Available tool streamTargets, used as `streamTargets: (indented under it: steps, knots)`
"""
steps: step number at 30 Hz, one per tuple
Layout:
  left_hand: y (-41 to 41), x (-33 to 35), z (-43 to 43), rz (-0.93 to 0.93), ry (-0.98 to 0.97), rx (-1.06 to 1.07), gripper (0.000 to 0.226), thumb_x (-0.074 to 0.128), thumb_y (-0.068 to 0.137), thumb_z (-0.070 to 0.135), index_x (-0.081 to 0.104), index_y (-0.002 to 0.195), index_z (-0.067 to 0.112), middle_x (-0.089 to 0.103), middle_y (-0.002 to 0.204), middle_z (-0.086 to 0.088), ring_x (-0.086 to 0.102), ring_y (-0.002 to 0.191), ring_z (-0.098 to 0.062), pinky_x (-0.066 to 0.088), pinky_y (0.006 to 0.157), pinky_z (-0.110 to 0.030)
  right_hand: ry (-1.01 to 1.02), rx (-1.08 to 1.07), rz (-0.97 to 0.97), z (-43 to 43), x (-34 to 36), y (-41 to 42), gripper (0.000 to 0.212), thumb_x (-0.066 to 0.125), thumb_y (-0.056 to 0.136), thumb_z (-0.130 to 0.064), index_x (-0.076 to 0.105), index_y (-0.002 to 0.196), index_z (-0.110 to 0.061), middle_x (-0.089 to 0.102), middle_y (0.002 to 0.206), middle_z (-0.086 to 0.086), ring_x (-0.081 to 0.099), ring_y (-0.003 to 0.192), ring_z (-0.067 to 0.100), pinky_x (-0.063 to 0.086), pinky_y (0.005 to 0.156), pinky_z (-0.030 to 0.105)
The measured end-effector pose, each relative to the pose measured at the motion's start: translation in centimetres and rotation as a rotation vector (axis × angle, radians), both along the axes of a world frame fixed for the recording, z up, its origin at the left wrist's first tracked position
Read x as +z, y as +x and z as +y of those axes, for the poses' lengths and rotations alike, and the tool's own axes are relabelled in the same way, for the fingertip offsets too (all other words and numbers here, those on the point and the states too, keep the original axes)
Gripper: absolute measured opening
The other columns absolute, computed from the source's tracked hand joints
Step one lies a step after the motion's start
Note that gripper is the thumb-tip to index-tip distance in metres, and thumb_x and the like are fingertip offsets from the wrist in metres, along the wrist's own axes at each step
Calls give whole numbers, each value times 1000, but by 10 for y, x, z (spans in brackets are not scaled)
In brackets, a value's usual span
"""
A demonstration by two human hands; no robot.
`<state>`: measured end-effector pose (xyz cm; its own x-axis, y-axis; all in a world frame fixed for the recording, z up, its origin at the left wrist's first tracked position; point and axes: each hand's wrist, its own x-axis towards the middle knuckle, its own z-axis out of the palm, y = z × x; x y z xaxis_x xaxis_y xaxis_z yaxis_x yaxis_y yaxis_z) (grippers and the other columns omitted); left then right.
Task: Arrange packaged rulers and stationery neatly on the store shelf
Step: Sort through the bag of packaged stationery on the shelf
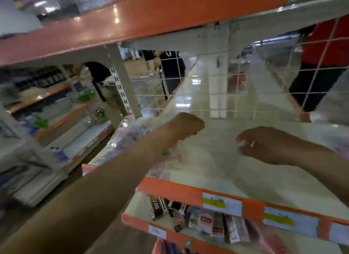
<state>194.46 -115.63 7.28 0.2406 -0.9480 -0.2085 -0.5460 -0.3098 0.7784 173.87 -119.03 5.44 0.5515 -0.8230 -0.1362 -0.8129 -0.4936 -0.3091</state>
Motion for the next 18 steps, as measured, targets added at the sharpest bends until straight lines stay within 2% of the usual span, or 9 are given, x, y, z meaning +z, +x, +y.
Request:
streamTargets:
  steps: [3, 5, 6, 10, 12, 15, 18]
  knots:
    - [72, 4, 35, -257, -19, 11, 13, 55, 92, 13, 67, 97, 9, 60, 90, -7, 55, 77, -14, 40, 60, -17, 14, 215, -58, 14, -12, 68, 29, 51, 94, -30, 58, 123, -29, 57, 126, -4, 52, 110, 12, 38, 90, 23]
    - [115, 1, 59, -342, -26, 78, 19, 56, 91, 8, 69, 104, 0, 62, 85, -3, 53, 68, -5, 39, 56, -6, 7, 338, -102, 21, -21, 115, 28, 50, 94, -25, 62, 119, -25, 58, 126, 1, 52, 109, 15, 40, 92, 27]
    - [131, -1, 68, -391, -7, 102, 22, 57, 91, 7, 68, 107, -1, 63, 85, -3, 54, 70, -5, 41, 57, -5, -7, 370, -110, 24, -25, 134, 30, 50, 94, -24, 60, 122, -23, 56, 129, 3, 51, 113, 18, 39, 93, 28]
    - [184, -23, 88, -544, 77, 214, 29, 60, 87, 12, 68, 114, 12, 65, 107, -10, 61, 94, -23, 44, 77, -22, -134, 389, -109, 30, -35, 202, 38, 49, 94, -29, 50, 132, -22, 44, 135, 8, 41, 125, 26, 37, 98, 32]
    - [201, -33, 88, -586, 76, 244, 35, 62, 86, 19, 63, 121, 15, 63, 116, -12, 59, 100, -26, 45, 81, -29, -144, 375, -40, 27, -40, 220, 39, 52, 93, -34, 50, 129, -19, 45, 131, 9, 42, 122, 28, 40, 93, 35]
    - [221, -43, 80, -563, 93, 288, 43, 62, 86, 27, 57, 124, 6, 59, 122, -18, 58, 101, -30, 45, 77, -34, -132, 339, 52, 23, -46, 233, 39, 57, 89, -40, 53, 118, -14, 48, 122, 9, 47, 113, 28, 40, 80, 33]
    - [236, -52, 68, -482, 96, 324, 55, 63, 87, 35, 50, 130, 3, 54, 132, -16, 51, 118, -33, 43, 92, -38, -115, 303, 101, 20, -43, 237, 39, 58, 87, -40, 56, 117, -15, 53, 122, 6, 51, 109, 25, 43, 79, 32]
